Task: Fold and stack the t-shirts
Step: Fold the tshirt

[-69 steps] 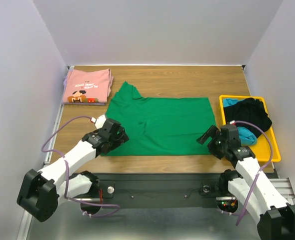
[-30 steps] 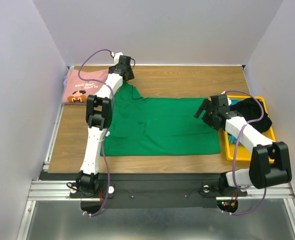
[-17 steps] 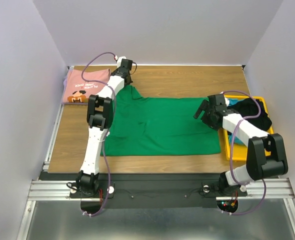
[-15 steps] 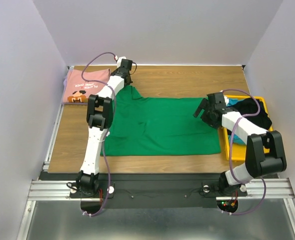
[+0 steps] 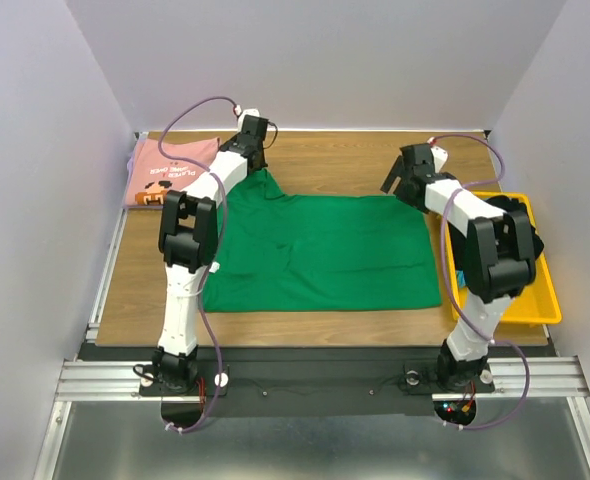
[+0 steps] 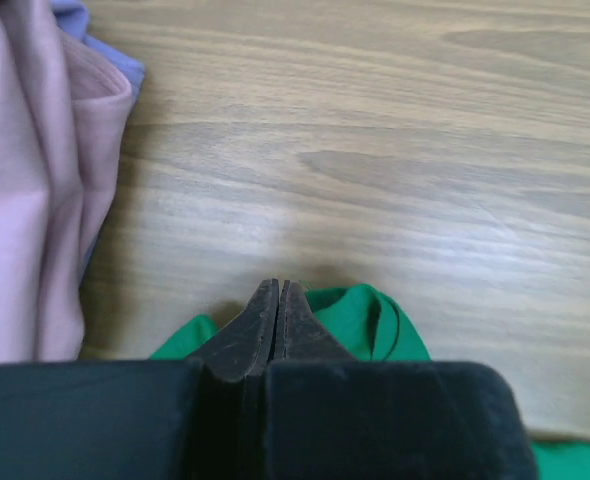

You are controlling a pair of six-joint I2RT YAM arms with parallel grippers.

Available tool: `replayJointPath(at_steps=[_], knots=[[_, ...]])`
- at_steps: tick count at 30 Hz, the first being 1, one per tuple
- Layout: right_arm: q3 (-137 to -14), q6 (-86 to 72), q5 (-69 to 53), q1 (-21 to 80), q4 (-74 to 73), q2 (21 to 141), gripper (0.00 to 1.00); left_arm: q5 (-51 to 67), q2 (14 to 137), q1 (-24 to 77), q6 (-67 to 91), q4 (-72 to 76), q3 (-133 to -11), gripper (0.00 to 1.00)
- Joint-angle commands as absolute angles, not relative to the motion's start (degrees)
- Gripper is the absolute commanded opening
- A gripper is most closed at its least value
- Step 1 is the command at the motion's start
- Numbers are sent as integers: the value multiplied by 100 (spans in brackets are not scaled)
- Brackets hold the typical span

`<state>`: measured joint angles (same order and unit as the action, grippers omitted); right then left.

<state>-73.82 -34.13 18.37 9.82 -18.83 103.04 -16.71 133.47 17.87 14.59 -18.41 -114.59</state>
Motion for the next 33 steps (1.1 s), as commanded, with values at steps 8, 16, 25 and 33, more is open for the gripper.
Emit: replayJointPath(at_steps=[8, 16, 25, 33], knots=[[-9349, -2804, 2926, 993, -1977, 11943, 77, -1600, 11497, 1898, 1362, -695, -9441, 0], [-9431, -2997, 3041, 993, -2197, 12384, 66, -1608, 10750, 1960, 1608, -378, -8246, 0], [-9316, -3138, 3138, 993, -2408, 12515, 63, -1626, 10003, 2171, 1854, -88, -7244, 0], [-9342, -3305, 3094, 993, -2522, 12700, 36, -1732, 9475, 2215, 2065, -26, -6601, 0]])
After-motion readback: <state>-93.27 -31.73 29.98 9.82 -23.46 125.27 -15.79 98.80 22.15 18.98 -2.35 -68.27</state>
